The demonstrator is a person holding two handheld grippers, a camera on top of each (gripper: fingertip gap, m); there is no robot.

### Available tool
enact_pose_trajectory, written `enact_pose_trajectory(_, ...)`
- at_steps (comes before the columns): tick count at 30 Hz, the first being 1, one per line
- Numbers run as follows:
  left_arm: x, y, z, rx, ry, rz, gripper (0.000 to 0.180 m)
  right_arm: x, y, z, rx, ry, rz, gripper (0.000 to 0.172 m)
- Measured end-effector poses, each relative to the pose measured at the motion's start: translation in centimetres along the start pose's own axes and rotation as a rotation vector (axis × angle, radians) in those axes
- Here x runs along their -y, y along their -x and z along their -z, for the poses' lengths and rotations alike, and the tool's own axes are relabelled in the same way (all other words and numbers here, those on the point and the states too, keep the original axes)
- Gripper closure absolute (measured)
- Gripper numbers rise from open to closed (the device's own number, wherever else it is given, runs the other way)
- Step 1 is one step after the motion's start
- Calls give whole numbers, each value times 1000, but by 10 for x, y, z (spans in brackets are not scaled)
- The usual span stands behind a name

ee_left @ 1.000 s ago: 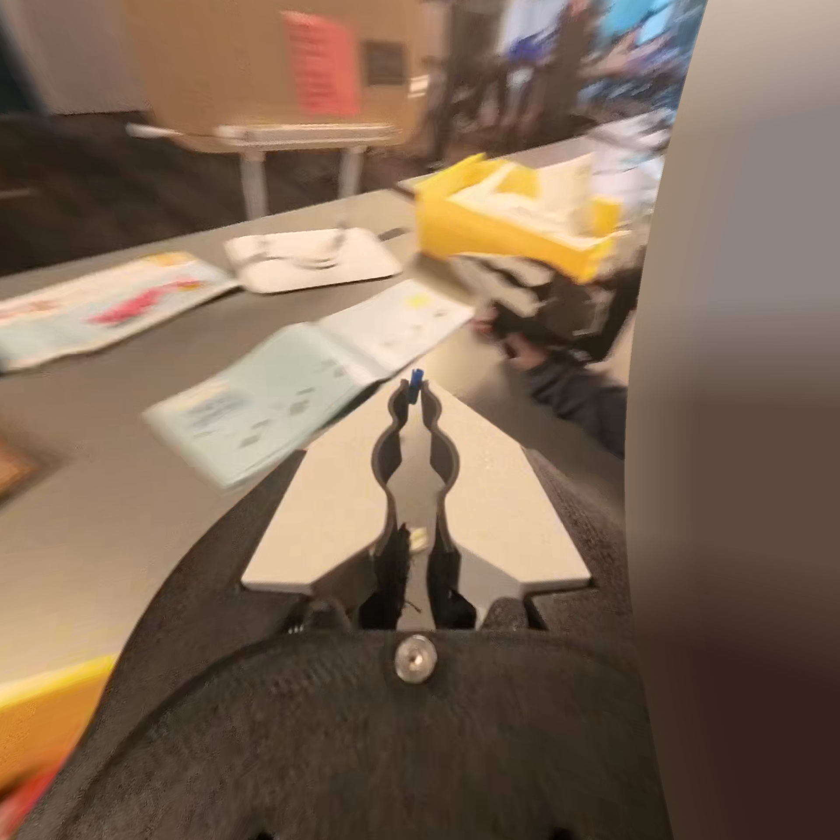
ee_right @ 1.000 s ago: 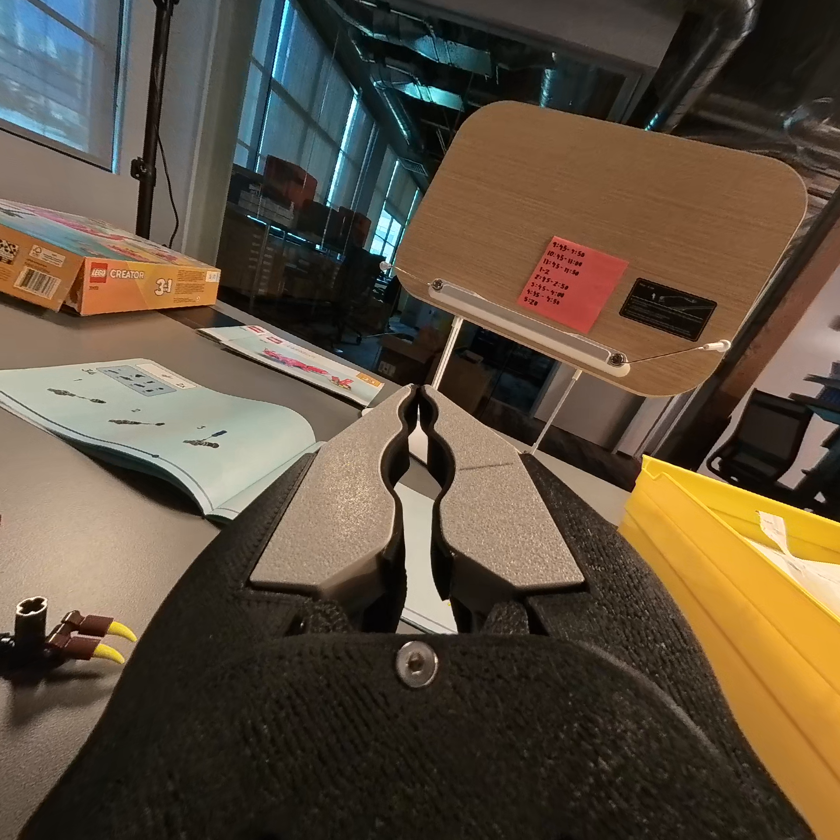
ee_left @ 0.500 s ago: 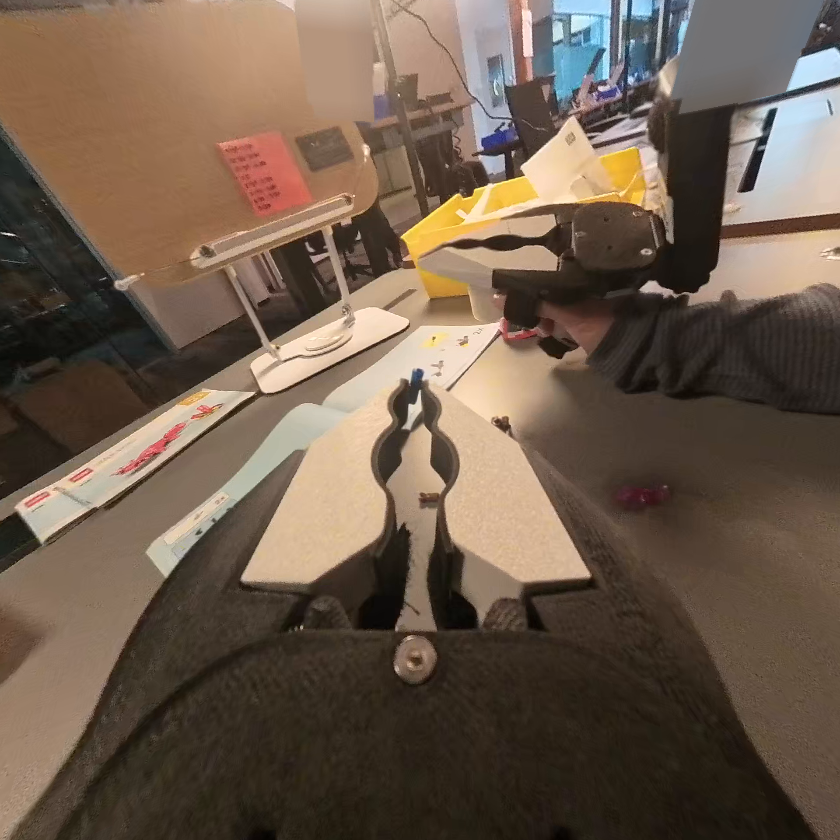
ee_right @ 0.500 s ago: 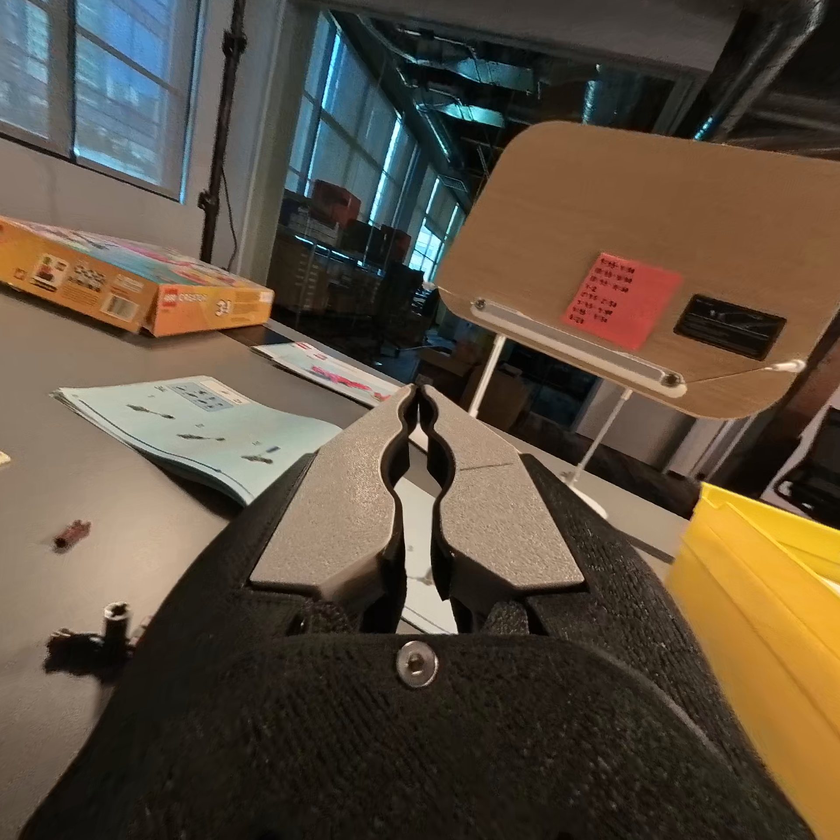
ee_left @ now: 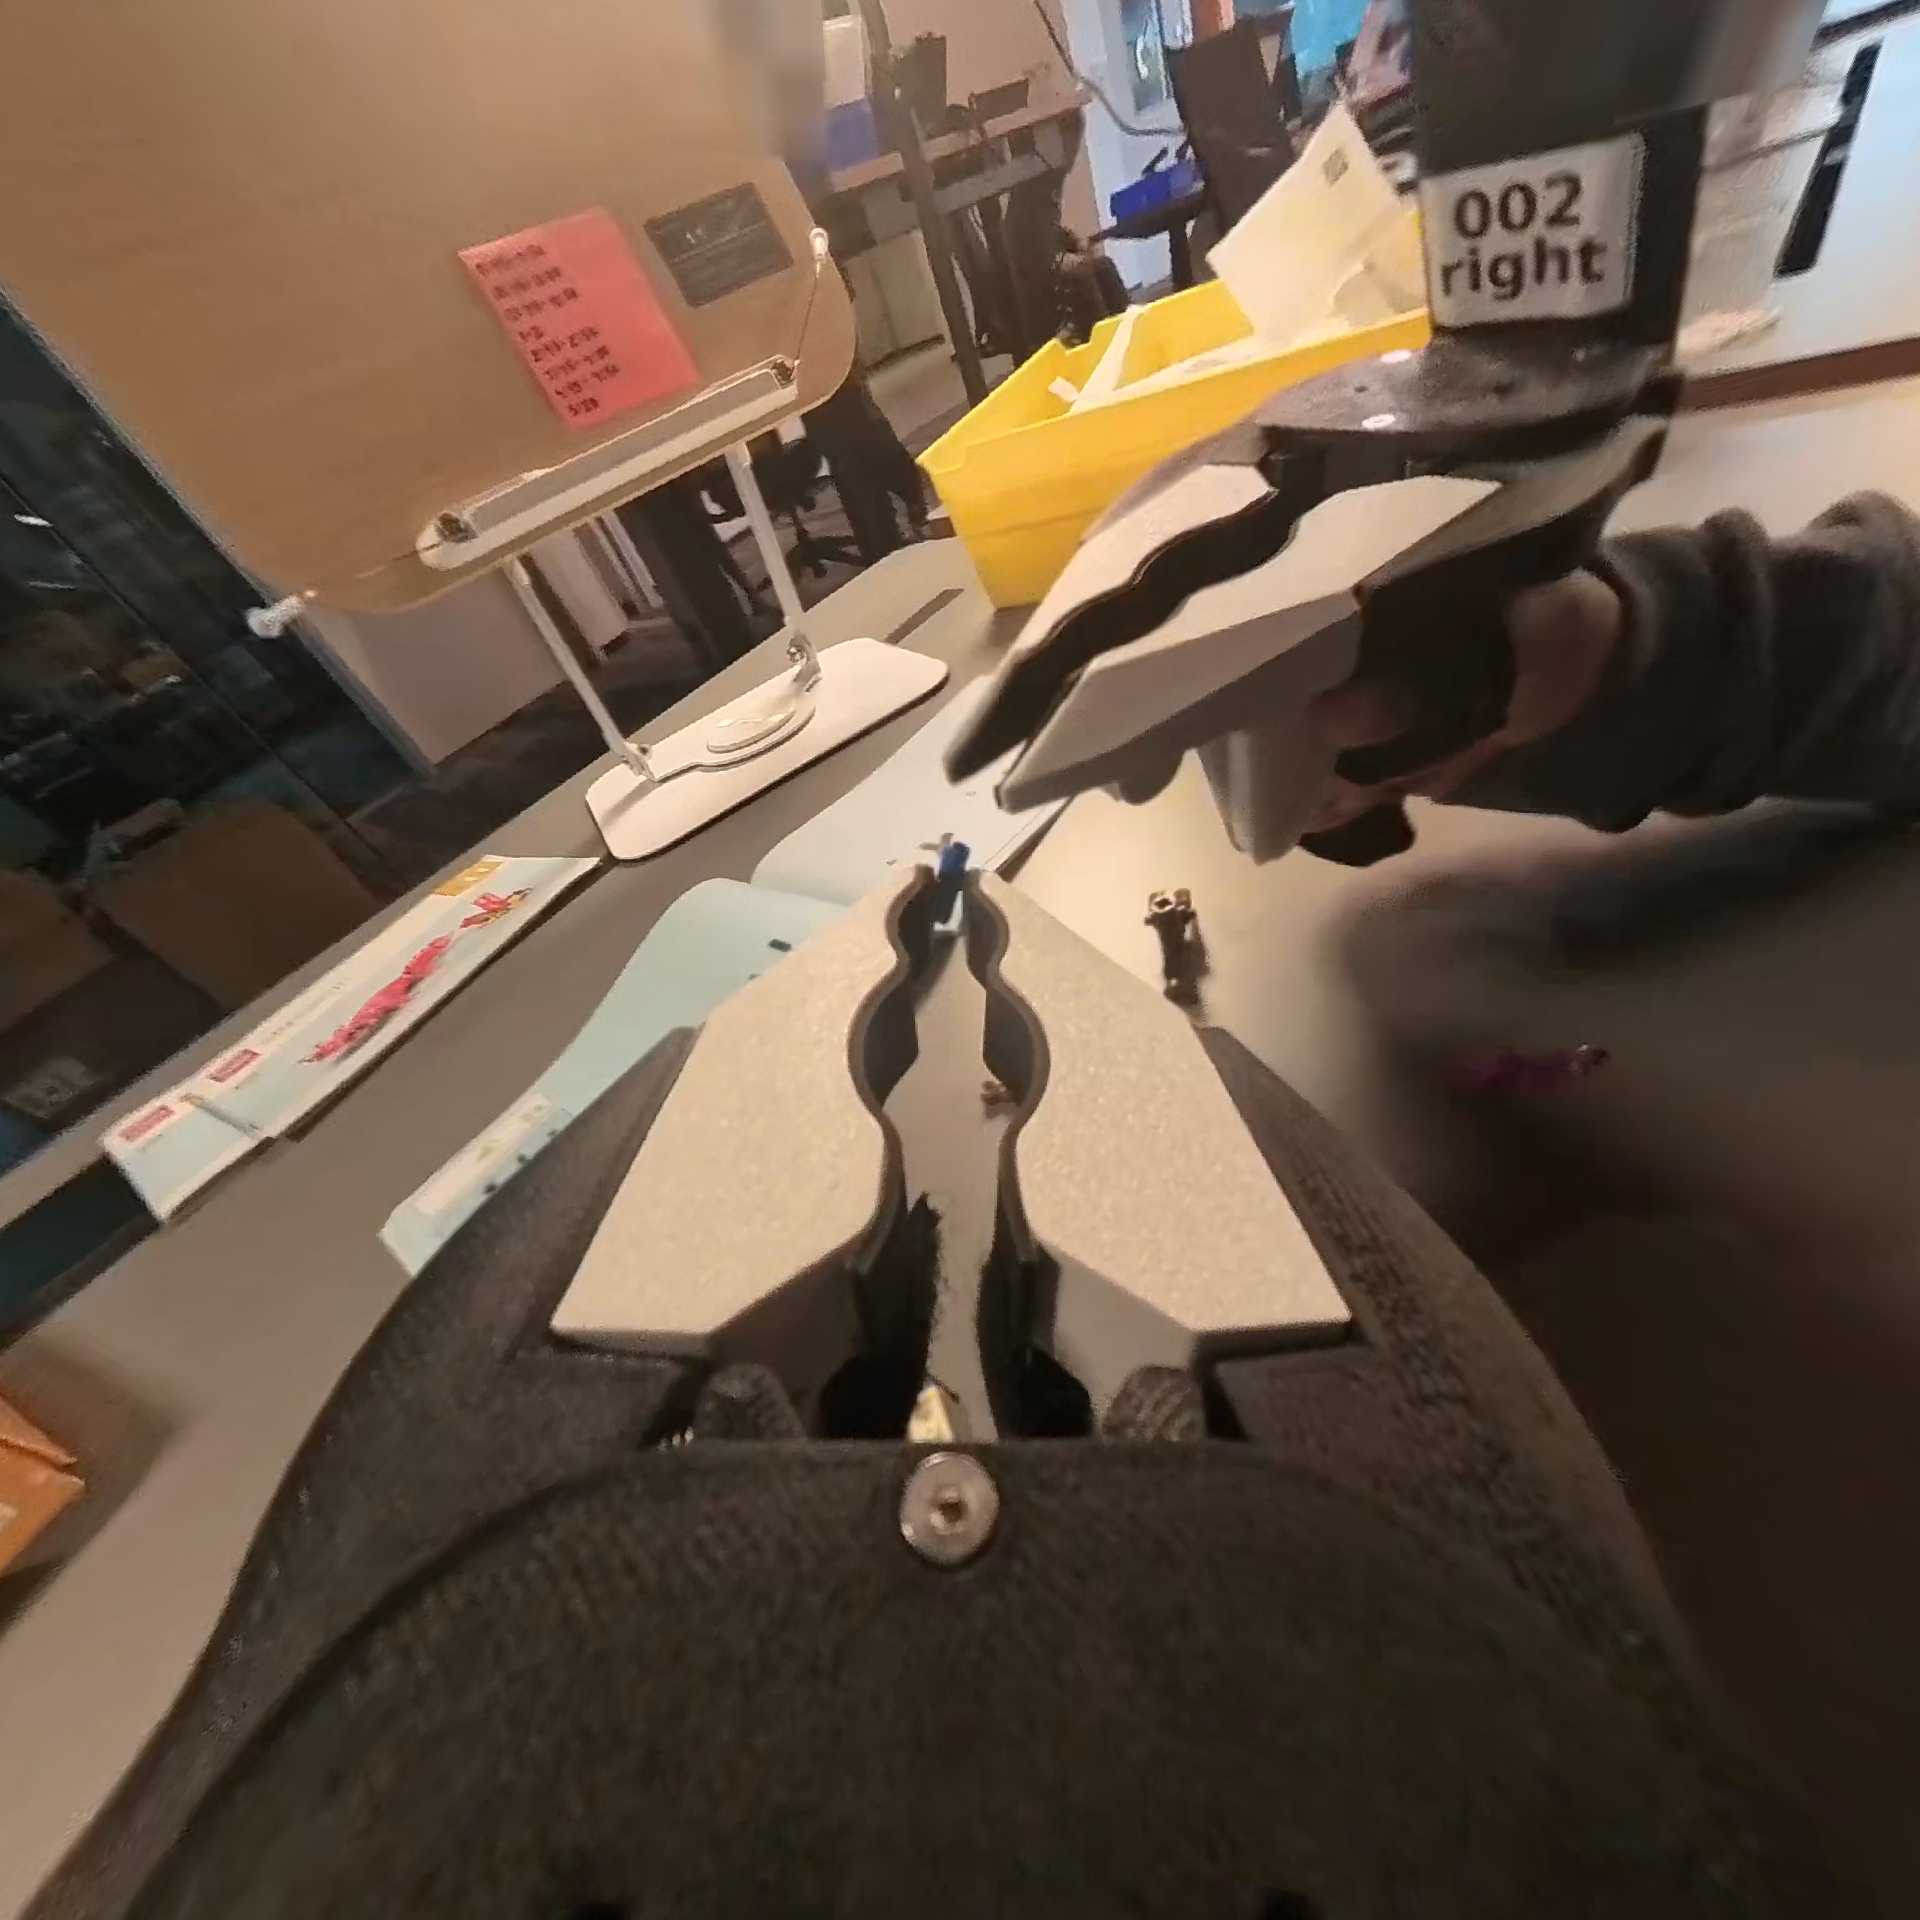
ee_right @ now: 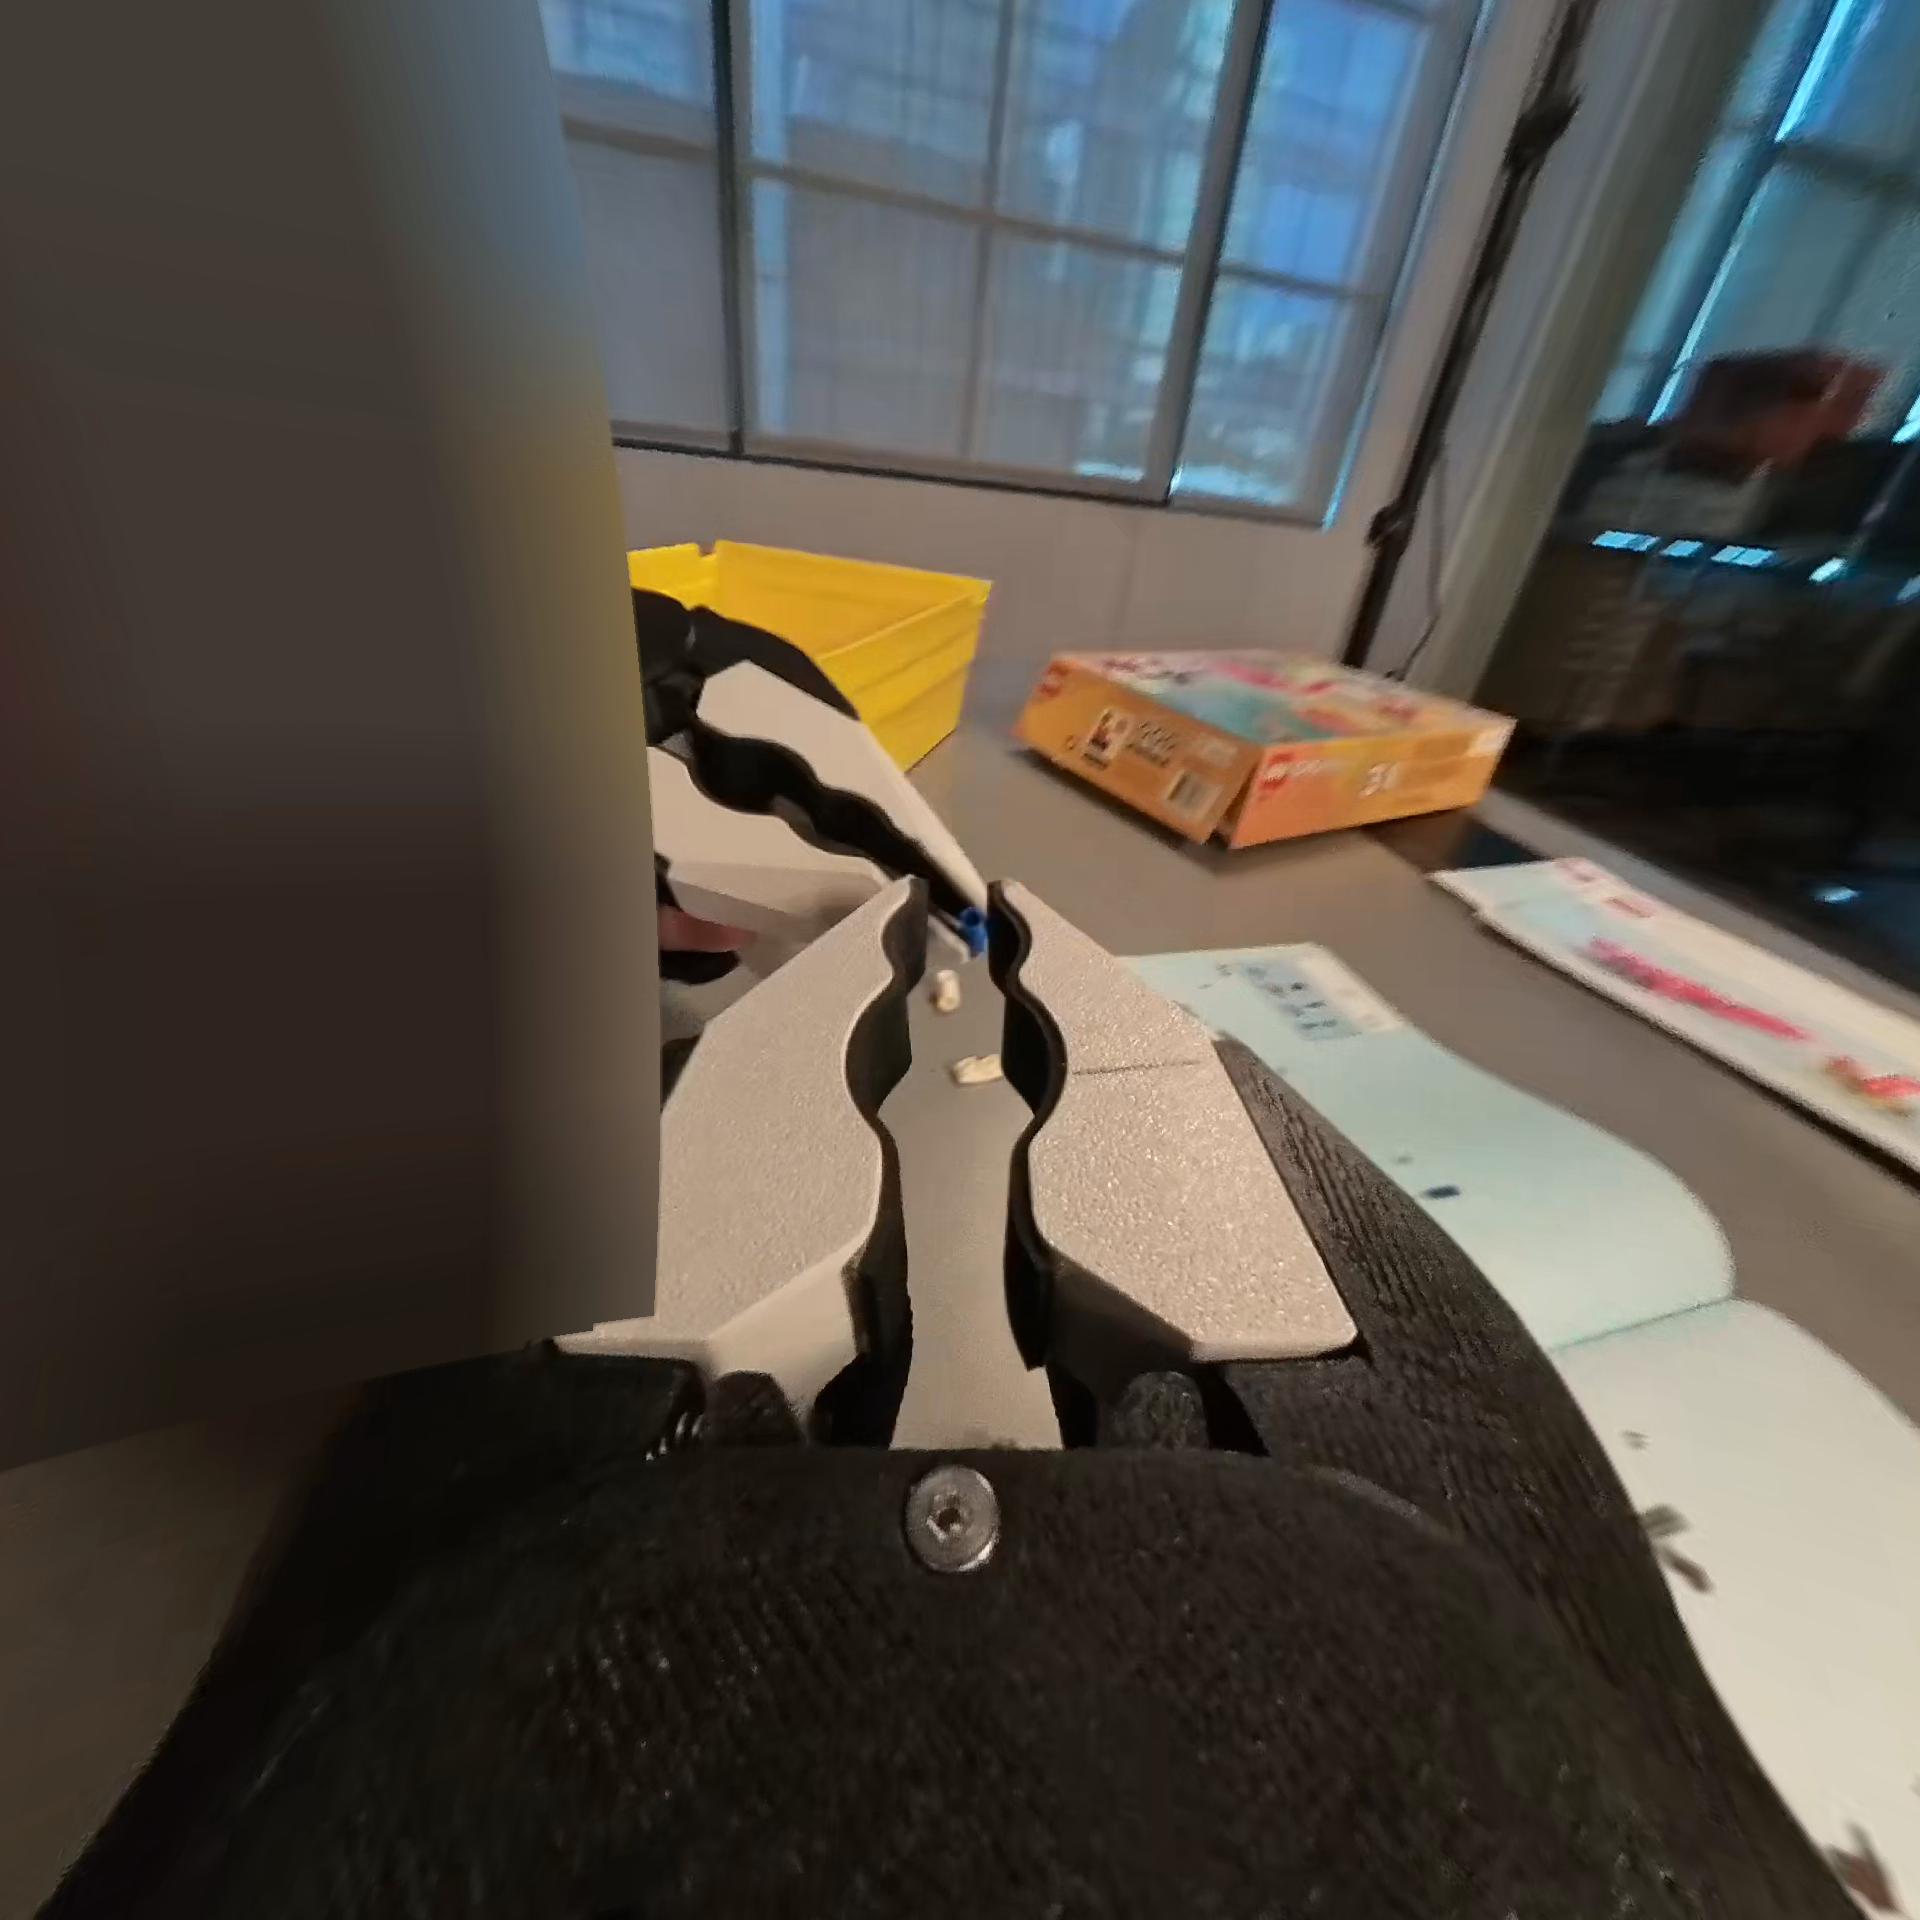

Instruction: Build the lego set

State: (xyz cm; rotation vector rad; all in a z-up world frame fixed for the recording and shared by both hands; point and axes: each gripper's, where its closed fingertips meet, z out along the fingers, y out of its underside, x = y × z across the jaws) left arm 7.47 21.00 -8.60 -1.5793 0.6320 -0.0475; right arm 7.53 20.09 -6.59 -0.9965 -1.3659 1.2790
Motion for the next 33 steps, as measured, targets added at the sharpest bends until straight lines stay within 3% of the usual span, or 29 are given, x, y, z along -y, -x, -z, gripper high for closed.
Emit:
enact_pose_trajectory(1, -1, 0, 0, 11, 9, -33, 177, -3, 2, -1, 19, 19, -34, 163)
enact_pose_trajectory(9, -7, -5, -4, 59, 76, -243, 177, -21, 0, -4, 43, 121, -168, 169)
enact_pose_trajectory(20, -11, -5, -5, 103, 105, -338, 177, -28, -2, -3, 67, 170, -286, 169)
enact_pose_trajectory(26, 9, -7, 1, 8, -61, -62, 176, -10, 1, -1, 101, 73, -289, 170)
enact_pose_trajectory(30, 29, -3, 9, -114, -218, 265, 153, 3, 0, 3, 107, -7, -258, 169)
enact_pose_trajectory(33, 35, 4, 13, -228, -286, 529, 149, 15, 3, 6, 107, -82, -176, 170)
